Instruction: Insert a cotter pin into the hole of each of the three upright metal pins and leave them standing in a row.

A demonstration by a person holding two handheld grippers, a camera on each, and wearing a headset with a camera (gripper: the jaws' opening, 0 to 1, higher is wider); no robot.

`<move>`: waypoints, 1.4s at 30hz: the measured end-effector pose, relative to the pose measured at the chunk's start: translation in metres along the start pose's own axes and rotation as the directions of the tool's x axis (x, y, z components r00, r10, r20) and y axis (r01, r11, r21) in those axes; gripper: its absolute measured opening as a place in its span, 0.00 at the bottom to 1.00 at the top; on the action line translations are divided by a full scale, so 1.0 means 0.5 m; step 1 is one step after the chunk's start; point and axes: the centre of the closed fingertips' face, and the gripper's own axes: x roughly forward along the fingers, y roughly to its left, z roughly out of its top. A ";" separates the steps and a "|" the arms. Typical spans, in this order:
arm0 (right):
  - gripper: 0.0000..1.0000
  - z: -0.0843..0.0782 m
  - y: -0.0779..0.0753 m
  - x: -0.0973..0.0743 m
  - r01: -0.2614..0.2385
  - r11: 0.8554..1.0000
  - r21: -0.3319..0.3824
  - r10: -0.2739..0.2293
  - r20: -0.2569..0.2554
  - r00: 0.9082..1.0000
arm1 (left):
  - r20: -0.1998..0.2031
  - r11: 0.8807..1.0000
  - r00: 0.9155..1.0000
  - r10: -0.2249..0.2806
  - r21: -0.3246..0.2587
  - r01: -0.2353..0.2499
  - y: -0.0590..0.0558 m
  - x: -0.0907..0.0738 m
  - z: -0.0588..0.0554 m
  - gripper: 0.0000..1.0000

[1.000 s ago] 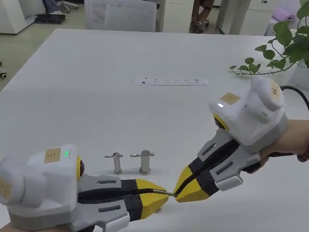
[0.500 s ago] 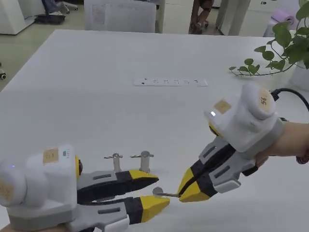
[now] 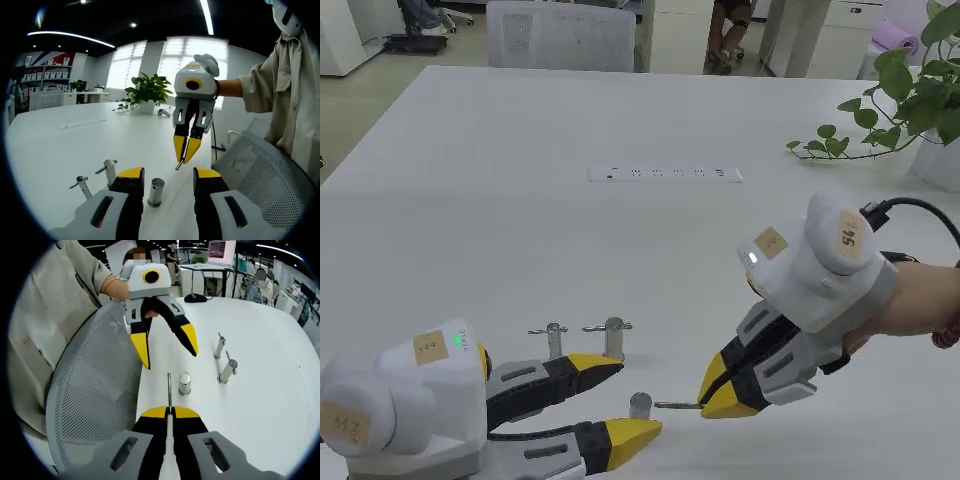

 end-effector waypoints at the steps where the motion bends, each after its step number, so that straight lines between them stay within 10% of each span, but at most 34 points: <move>1: 0.03 -0.002 -0.002 0.000 0.004 1.000 -0.001 -0.004 -0.004 1.000 | -0.004 1.000 1.000 0.004 0.006 -0.003 0.002 0.001 -0.003 0.38; 20: 0.03 -0.050 -0.034 0.016 0.064 0.998 0.002 -0.064 -0.078 0.995 | -0.098 0.999 0.995 0.010 0.051 -0.005 0.046 0.038 -0.086 0.32; 42: 0.03 -0.044 -0.053 0.043 0.059 0.998 -0.007 -0.059 -0.091 0.994 | -0.134 0.997 0.990 -0.031 0.066 0.040 0.049 0.056 -0.119 0.19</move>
